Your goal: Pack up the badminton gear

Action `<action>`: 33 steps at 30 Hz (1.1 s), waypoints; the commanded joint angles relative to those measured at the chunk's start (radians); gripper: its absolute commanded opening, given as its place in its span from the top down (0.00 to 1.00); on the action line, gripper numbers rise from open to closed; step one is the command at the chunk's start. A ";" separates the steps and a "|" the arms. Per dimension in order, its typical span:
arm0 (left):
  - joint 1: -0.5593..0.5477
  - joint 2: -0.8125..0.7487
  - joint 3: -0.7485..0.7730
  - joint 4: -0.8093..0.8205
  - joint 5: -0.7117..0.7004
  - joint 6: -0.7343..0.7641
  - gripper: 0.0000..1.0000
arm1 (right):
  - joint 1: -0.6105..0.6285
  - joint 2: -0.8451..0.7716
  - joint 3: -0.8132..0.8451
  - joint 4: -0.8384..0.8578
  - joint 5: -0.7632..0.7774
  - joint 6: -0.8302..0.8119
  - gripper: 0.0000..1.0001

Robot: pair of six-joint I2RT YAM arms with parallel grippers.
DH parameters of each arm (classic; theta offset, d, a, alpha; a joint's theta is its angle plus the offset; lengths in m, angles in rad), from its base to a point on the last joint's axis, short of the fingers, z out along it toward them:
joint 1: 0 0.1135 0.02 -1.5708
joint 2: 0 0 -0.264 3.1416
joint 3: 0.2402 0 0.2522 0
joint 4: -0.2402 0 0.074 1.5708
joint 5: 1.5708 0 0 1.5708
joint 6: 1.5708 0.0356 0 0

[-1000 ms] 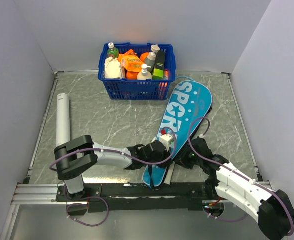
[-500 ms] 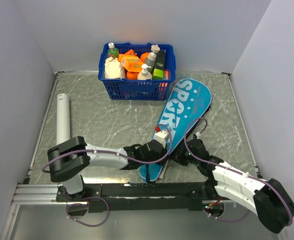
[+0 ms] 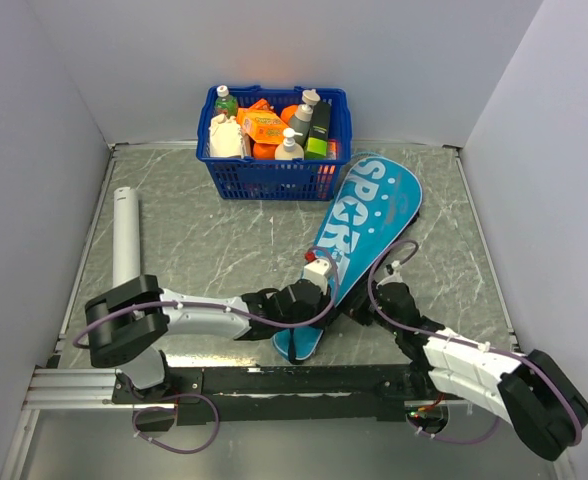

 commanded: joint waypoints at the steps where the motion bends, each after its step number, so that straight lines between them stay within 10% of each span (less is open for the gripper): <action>1: -0.045 -0.069 -0.040 0.008 0.150 -0.058 0.99 | -0.009 -0.080 0.032 0.150 0.157 -0.066 0.74; 24: 0.055 -0.279 -0.059 0.027 0.297 -0.101 0.99 | 0.002 0.040 0.014 0.305 0.116 -0.095 0.71; 33: 0.073 -0.296 -0.050 -0.018 0.277 -0.060 0.99 | 0.005 -0.389 0.067 -0.195 0.220 -0.208 0.64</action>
